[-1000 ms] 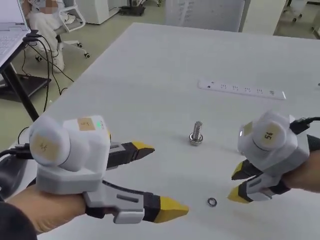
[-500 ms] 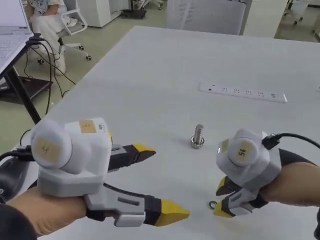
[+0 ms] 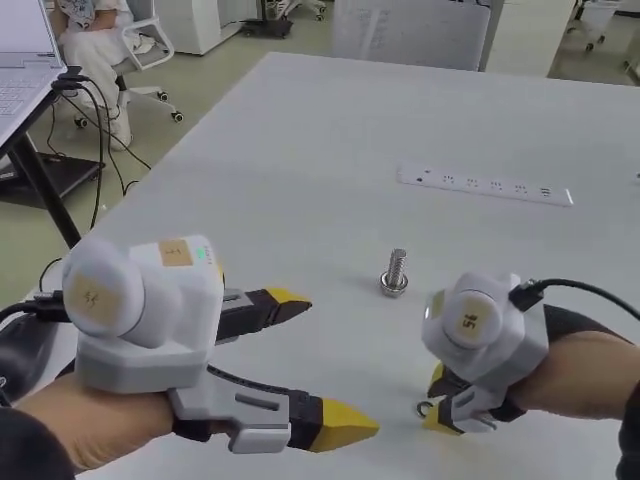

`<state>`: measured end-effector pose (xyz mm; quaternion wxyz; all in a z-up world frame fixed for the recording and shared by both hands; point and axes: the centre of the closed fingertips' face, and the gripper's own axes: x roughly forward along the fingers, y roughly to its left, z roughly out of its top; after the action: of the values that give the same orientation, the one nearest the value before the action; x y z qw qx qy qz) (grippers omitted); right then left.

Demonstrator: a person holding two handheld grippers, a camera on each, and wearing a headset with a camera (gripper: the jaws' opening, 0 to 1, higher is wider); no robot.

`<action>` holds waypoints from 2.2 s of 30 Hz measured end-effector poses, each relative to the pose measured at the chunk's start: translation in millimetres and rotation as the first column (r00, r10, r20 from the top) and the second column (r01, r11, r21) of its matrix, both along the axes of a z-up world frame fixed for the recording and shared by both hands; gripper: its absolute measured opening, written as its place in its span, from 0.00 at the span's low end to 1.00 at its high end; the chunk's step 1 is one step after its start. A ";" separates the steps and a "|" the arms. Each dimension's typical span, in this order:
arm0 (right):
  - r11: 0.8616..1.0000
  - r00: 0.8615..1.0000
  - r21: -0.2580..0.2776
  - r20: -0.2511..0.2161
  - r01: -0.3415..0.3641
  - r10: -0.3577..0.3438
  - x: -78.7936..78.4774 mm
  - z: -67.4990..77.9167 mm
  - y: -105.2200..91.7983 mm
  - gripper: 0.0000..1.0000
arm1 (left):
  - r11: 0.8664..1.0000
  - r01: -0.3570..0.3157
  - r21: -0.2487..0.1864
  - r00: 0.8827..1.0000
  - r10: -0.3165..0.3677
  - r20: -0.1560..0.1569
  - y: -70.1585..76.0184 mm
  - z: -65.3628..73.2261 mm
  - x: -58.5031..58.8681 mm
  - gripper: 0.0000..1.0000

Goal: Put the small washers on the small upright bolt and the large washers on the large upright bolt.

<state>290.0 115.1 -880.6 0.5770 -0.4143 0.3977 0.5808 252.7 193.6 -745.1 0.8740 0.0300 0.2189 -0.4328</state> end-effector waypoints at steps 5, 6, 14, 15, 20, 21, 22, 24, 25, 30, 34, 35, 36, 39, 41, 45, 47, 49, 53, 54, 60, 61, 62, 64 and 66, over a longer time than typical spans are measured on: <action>1.000 1.000 0.005 0.010 -0.017 0.017 -1.1 0.2 -0.8 0.15 | 1.000 0.001 -0.001 1.000 -0.001 -0.003 -0.5 -1.8 -0.1 0.79; 1.000 1.000 0.009 0.015 -0.028 0.028 -1.0 0.4 -0.1 0.15 | 1.000 0.001 -0.003 1.000 -0.001 -0.005 -0.7 -2.1 -0.2 0.79; 1.000 1.000 0.005 0.010 -0.017 0.017 -1.1 1.0 -0.5 0.14 | 1.000 0.003 0.002 1.000 -0.003 -0.005 0.2 -3.4 1.5 0.79; 1.000 1.000 0.005 0.009 -0.016 0.016 -1.0 1.0 -0.7 0.14 | 1.000 0.003 0.004 1.000 -0.003 -0.003 0.4 -3.6 1.9 0.79; 1.000 1.000 0.008 0.010 -0.016 0.016 -0.3 0.8 -0.6 0.14 | 1.000 0.006 0.012 1.000 -0.006 -0.006 0.5 -6.2 1.5 0.79; 1.000 1.000 0.007 0.009 -0.017 0.016 -0.8 0.8 -0.8 0.14 | 1.000 0.007 0.010 1.000 -0.007 -0.006 -0.1 -6.1 1.5 0.79; 1.000 1.000 0.007 0.010 -0.016 0.016 -1.0 0.8 -0.8 0.14 | 1.000 0.006 0.005 1.000 -0.006 -0.007 -0.2 -6.0 1.7 0.79; 1.000 1.000 0.008 0.011 -0.017 0.017 -1.0 0.8 -1.0 0.14 | 1.000 0.006 0.004 1.000 -0.006 -0.009 -0.4 -6.7 1.8 0.79; 1.000 1.000 0.008 0.010 -0.016 0.016 -1.0 0.8 -1.1 0.14 | 1.000 0.008 0.006 1.000 -0.008 -0.010 -0.5 -7.3 1.6 0.79; 1.000 1.000 0.011 0.010 -0.016 0.016 -1.1 0.7 -1.1 0.14 | 1.000 0.008 0.004 1.000 -0.008 -0.010 -0.4 -6.7 2.6 0.79; 1.000 1.000 0.011 0.010 -0.015 0.015 -1.1 0.7 -1.5 0.14 | 1.000 0.009 0.004 1.000 -0.009 -0.011 -0.6 -7.0 2.9 0.79; 1.000 1.000 0.012 0.011 -0.015 0.015 -1.0 0.7 -1.4 0.14 | 1.000 0.010 0.005 1.000 -0.010 -0.011 -0.9 -7.0 2.8 0.79; 1.000 1.000 0.013 0.012 -0.016 0.016 -1.0 0.7 -1.4 0.13 | 1.000 0.010 0.006 1.000 -0.010 -0.011 -1.1 -7.2 2.6 0.79; 1.000 1.000 0.014 0.010 -0.014 0.014 -0.9 0.7 -1.5 0.13 | 1.000 0.012 0.007 1.000 -0.011 -0.012 -1.1 -7.2 2.3 0.79; 1.000 1.000 0.013 0.009 -0.015 0.015 -0.7 0.8 -1.4 0.13 | 1.000 0.012 0.007 1.000 -0.012 -0.012 -0.9 -6.5 2.3 0.79; 1.000 1.000 0.012 0.009 -0.014 0.014 -0.7 1.0 -1.4 0.13 | 1.000 0.011 0.010 1.000 -0.011 -0.011 -0.3 -6.0 2.5 0.79; 1.000 1.000 0.014 0.007 -0.010 0.010 -0.2 1.0 -2.4 0.13 | 1.000 0.012 0.010 1.000 -0.012 -0.013 -0.6 -6.4 2.2 0.79; 1.000 1.000 0.012 0.008 -0.005 0.005 1.4 1.2 -4.4 0.13 | 1.000 0.013 0.011 1.000 -0.013 -0.014 -0.8 -6.6 2.3 0.79; 1.000 1.000 0.005 0.009 0.006 -0.006 5.4 1.7 -9.6 0.13 | 1.000 0.015 0.013 1.000 -0.015 -0.015 -1.1 -6.3 3.2 0.79; 1.000 1.000 0.005 0.009 0.009 -0.010 6.1 1.9 -10.7 0.13 | 1.000 0.015 0.013 1.000 -0.015 -0.016 -1.2 -6.2 3.4 0.78; 0.999 0.999 -0.003 0.014 0.034 -0.034 10.5 2.4 -20.1 0.13 | 1.000 0.023 0.012 1.000 -0.023 -0.017 -3.8 -5.2 3.7 0.78; 0.999 0.999 -0.004 0.013 0.038 -0.038 10.7 2.5 -21.6 0.13 | 1.000 0.025 0.011 1.000 -0.025 -0.017 -4.3 -4.9 3.7 0.78; 0.999 0.999 -0.006 0.012 0.046 -0.046 11.6 2.8 -24.3 0.13 | 1.000 0.026 0.012 1.000 -0.026 -0.016 -4.6 -4.9 3.9 0.78; 0.999 0.998 -0.006 0.014 0.054 -0.054 12.6 3.5 -27.3 0.13 | 1.000 0.029 0.011 0.999 -0.029 -0.018 -5.3 -4.9 3.8 0.78; 0.998 0.998 -0.005 0.016 0.065 -0.065 14.2 4.4 -30.8 0.13 | 0.999 0.032 0.012 0.999 -0.032 -0.017 -5.9 -5.1 3.7 0.78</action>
<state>304.3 84.3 -876.3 0.5976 -0.4073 0.4081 0.5571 256.4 187.7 -750.2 0.8649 0.0352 0.2284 -0.4456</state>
